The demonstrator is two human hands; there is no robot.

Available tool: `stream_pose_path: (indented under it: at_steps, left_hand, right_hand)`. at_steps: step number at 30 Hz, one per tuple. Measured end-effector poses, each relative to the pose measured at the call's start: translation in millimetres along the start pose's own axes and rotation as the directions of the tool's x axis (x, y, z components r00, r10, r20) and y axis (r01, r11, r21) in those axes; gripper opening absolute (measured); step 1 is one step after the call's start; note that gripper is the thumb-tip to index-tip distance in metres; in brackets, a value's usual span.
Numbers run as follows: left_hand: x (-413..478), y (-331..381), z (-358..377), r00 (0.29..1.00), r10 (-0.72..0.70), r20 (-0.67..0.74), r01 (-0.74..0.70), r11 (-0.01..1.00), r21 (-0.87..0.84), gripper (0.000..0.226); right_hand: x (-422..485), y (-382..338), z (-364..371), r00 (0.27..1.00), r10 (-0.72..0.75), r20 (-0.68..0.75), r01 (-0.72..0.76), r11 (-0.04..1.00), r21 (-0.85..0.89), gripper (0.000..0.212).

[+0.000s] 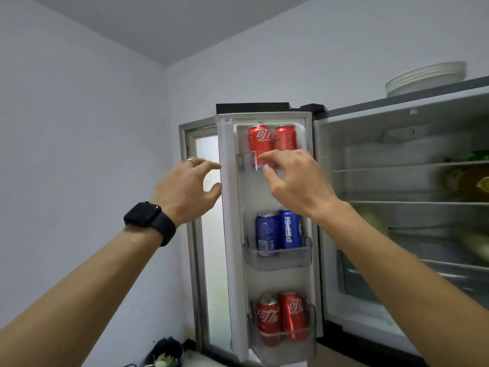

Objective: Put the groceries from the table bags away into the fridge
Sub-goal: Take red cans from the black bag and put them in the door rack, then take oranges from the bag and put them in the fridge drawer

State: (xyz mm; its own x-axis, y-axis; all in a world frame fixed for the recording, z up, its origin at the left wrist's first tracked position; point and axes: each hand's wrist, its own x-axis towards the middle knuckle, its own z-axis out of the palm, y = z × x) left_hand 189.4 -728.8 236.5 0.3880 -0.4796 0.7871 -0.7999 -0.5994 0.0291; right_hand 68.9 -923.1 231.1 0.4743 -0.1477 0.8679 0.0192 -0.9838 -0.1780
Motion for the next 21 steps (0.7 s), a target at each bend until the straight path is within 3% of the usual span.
stream_pose_path:
  at_steps: [4, 10, 16, 21]
  left_hand:
    - [-104.0, -48.9, -15.6, 0.996, -0.079, 0.033, 0.078, 0.996, 0.041, 0.046]
    - [-272.8, -131.8, -39.0, 0.941, -0.298, 0.158, 0.271, 0.947, 0.175, 0.047]
    - [-432.6, -185.7, -73.1, 0.791, -0.559, 0.248, 0.491, 0.822, 0.287, 0.047]
    - [-544.6, -209.1, -92.8, 0.604, -0.738, 0.299, 0.653, 0.674, 0.346, 0.048]
  right_hand:
    - [-74.9, -63.8, 33.8, 0.999, -0.035, 0.014, 0.034, 0.993, 0.117, 0.032]
    - [-202.4, -168.3, 112.8, 0.97, -0.077, 0.232, 0.013, 0.965, 0.263, 0.036]
    - [-308.1, -271.1, 187.2, 0.9, -0.153, 0.409, -0.05, 0.894, 0.446, 0.032]
    - [-378.4, -347.9, 234.7, 0.786, -0.247, 0.567, -0.115, 0.842, 0.527, 0.032]
